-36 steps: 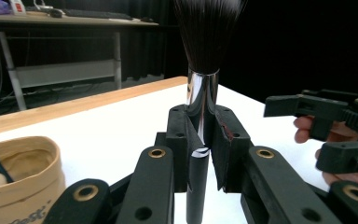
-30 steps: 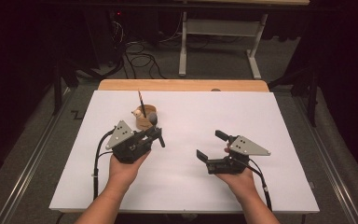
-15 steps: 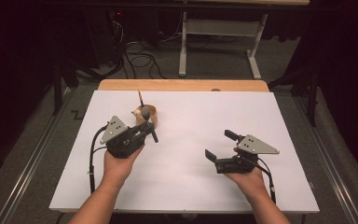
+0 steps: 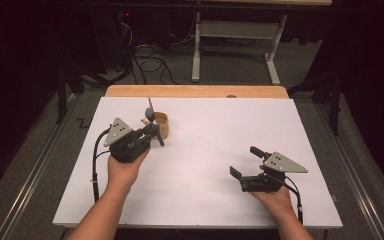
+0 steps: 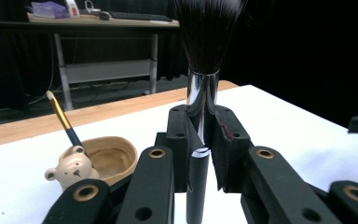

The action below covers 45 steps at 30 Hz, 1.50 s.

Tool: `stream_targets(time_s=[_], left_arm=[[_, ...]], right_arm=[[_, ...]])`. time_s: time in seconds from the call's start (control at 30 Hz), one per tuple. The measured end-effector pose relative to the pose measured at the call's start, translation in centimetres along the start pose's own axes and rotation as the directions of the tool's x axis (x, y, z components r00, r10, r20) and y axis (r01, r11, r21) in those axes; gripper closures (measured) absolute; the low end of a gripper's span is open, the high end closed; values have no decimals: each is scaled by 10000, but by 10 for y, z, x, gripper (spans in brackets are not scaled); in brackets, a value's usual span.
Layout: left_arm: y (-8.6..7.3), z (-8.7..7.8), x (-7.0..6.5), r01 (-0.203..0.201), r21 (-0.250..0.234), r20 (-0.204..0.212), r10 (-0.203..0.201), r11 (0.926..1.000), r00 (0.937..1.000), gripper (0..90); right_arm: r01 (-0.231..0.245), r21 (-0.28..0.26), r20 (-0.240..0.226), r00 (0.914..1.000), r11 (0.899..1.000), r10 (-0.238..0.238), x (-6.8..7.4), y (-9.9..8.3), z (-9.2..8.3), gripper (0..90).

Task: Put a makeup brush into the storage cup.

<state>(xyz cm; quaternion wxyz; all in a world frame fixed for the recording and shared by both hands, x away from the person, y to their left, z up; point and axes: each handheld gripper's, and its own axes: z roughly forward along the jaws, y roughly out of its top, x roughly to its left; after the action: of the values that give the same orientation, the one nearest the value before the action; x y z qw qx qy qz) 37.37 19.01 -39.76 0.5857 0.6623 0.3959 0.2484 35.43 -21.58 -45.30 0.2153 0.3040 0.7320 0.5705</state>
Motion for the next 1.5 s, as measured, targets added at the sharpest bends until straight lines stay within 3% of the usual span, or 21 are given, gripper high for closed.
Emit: stream_targets(time_s=[0.13,0.47,0.97,1.5], left_arm=[[1,2,3,11,-33,-144,-11,10000,9999,782],[4,10,11,119,8,-511,-119,9999,9986,782],[25,29,21,70,-122,-829,-80,9999,9965,782],[26,48,36,307,-115,-1316,-319,9995,9908,782]], right_arm=[[120,-88,117,9999,9999,-119,0,-1,-5,4],[-117,-201,159,9998,9997,120,-1,-3,-11,5],[-211,-285,97,9997,9994,214,-1,-3,-10,5],[-215,-270,3,9998,9994,216,1,-4,-10,5]])
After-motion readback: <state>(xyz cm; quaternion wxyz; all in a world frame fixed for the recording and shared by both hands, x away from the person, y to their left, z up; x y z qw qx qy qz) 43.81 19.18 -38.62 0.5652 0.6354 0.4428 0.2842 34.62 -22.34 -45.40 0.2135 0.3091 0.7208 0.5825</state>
